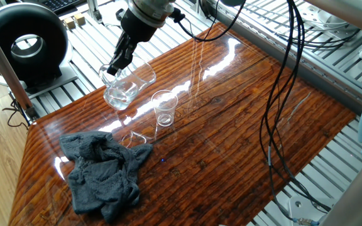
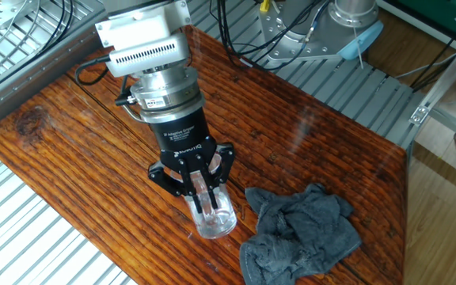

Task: Pour the water from one cup into another empty cup

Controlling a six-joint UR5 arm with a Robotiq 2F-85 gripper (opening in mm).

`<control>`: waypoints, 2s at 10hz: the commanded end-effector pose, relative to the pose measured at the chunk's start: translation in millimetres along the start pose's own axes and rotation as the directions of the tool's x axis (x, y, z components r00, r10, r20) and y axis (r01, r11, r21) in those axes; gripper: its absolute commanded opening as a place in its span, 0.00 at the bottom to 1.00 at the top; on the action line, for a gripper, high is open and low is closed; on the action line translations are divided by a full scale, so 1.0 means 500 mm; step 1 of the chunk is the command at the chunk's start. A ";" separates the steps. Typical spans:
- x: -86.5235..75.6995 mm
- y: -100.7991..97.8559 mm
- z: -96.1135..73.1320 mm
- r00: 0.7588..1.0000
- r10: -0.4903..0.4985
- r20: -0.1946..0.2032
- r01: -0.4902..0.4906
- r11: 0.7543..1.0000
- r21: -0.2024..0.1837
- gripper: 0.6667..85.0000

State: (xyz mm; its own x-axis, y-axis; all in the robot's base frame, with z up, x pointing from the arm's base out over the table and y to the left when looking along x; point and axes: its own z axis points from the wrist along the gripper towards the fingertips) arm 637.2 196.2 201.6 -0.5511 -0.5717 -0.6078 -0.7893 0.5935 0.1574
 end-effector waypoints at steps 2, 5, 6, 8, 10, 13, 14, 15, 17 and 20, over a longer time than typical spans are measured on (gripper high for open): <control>-0.012 0.019 -0.002 0.999 -0.020 0.025 0.021 0.999 -0.040 0.00; -0.023 0.047 -0.005 0.998 -0.041 0.050 0.046 0.995 -0.093 0.00; -0.023 0.053 -0.005 0.998 -0.047 0.051 0.052 0.993 -0.104 0.00; -0.009 0.052 -0.011 0.998 -0.048 0.034 0.052 0.992 -0.115 0.00; 0.014 0.039 -0.033 0.998 -0.068 0.002 0.068 0.990 -0.124 0.00; 0.020 0.033 -0.034 0.996 -0.087 0.033 0.091 0.985 -0.147 0.00; 0.027 0.035 -0.032 0.994 -0.101 0.031 0.105 0.981 -0.160 0.00; 0.032 0.033 -0.028 0.993 -0.111 0.033 0.115 0.980 -0.163 0.00; 0.022 0.042 -0.029 0.990 -0.117 0.082 0.131 0.972 -0.193 0.00; 0.026 0.049 -0.048 0.982 -0.141 0.123 0.165 0.961 -0.223 0.00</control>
State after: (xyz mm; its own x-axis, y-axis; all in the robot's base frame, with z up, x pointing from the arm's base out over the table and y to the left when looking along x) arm 606.6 191.8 207.8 -0.4249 -0.5996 -0.6782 -0.8962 0.3842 0.2219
